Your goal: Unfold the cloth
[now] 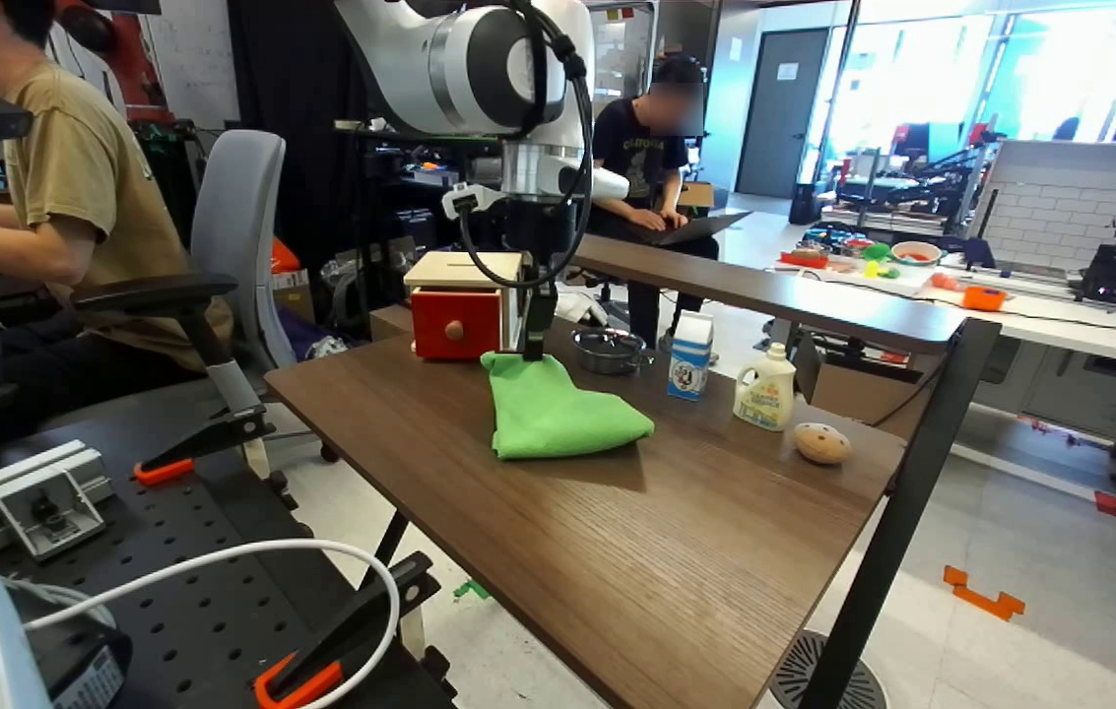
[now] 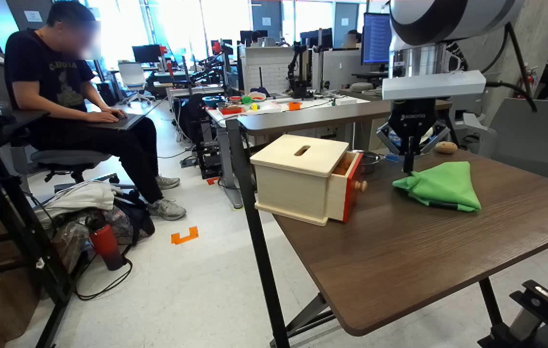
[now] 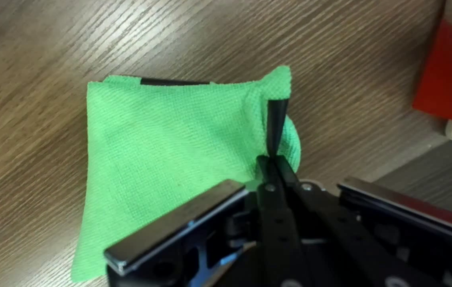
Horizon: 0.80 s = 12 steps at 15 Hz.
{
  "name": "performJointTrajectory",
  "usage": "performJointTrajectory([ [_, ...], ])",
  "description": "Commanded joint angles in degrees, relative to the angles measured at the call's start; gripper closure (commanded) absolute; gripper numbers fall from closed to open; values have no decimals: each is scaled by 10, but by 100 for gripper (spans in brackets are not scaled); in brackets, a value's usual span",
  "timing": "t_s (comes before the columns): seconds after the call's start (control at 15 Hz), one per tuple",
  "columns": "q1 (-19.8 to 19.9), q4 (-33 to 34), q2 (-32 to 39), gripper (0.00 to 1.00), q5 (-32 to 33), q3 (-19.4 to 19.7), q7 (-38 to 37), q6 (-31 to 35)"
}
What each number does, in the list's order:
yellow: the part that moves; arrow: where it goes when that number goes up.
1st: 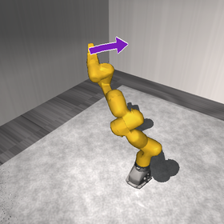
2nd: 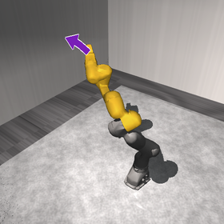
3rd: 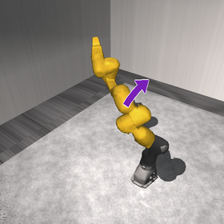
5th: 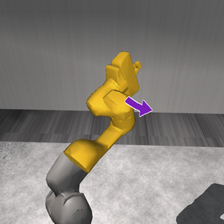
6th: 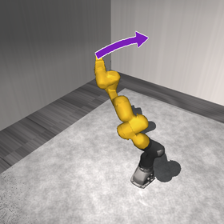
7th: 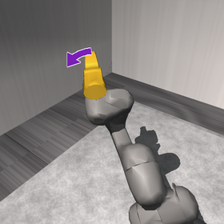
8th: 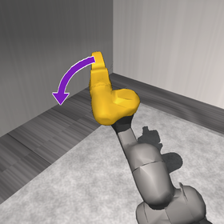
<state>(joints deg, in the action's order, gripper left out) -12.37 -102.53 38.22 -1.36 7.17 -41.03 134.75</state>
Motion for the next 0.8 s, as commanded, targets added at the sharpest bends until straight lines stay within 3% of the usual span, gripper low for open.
performJointTrajectory([
  [0.0,9,-60,-53,99,12,2,7,32],
  [0.73,73,-228,-161,99,2,17,56,92],
])
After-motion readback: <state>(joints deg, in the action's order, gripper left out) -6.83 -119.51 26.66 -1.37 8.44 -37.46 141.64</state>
